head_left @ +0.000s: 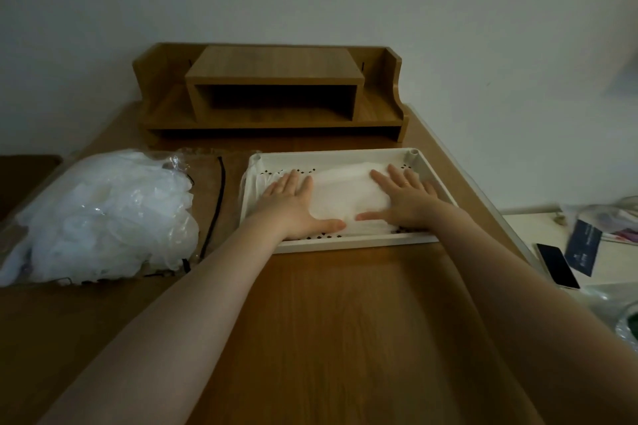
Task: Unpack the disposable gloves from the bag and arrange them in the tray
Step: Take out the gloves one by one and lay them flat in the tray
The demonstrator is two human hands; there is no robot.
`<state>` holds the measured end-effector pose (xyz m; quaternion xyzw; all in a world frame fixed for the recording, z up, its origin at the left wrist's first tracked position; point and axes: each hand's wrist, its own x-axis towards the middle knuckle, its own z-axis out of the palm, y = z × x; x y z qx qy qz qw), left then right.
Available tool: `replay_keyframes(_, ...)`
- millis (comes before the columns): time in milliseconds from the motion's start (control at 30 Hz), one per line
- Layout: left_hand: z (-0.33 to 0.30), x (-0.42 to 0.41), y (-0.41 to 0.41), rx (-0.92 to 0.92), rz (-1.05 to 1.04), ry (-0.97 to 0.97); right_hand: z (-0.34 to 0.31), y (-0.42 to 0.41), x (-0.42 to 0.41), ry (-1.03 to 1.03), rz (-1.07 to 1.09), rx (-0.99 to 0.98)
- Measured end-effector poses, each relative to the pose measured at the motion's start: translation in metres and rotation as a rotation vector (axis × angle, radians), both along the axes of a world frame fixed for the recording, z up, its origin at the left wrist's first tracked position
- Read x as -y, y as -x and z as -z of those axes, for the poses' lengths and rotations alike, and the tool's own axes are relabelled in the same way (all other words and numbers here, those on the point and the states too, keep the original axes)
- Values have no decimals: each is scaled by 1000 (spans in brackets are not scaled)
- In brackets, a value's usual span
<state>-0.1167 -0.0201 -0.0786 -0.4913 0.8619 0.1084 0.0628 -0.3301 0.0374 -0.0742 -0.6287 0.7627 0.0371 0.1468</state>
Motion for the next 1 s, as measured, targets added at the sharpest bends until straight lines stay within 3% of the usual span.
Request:
replay_keyframes(100, -11, -7, -1, -32, 15, 26, -13, -7, 0, -2, -5, -177)
replay_keyframes(200, -35, -26, -9, -347, 21, 188, -32, -39, 2, 99, -67, -247)
replay_keyframes(300, -55, -44, -33, -709, 54, 255, -40, -97, 4, 360, -211, -103)
replay_keyframes(367, -61, -50, -54, -789, 73, 373, -44, -138, 5, 536, -331, 91)
replay_keyframes(500, -66, -45, -93, -952, -51, 470, -42, -196, 10, 462, -411, 331)
replay_keyframes(600, -69, -33, -116, -971, -131, 446, -29, -228, 20, 283, -423, 461)
replay_keyframes(733, -64, -20, -129, -1032, -347, 258, -24, -253, 35, 99, -455, 351)
replay_keyframes(900, -51, -19, -127, -970, -314, 129, -32, -260, 35, 111, -377, 233)
replay_keyframes(1000, -44, -16, -126, -945, -302, 67, -41, -251, 34, 151, -274, 260)
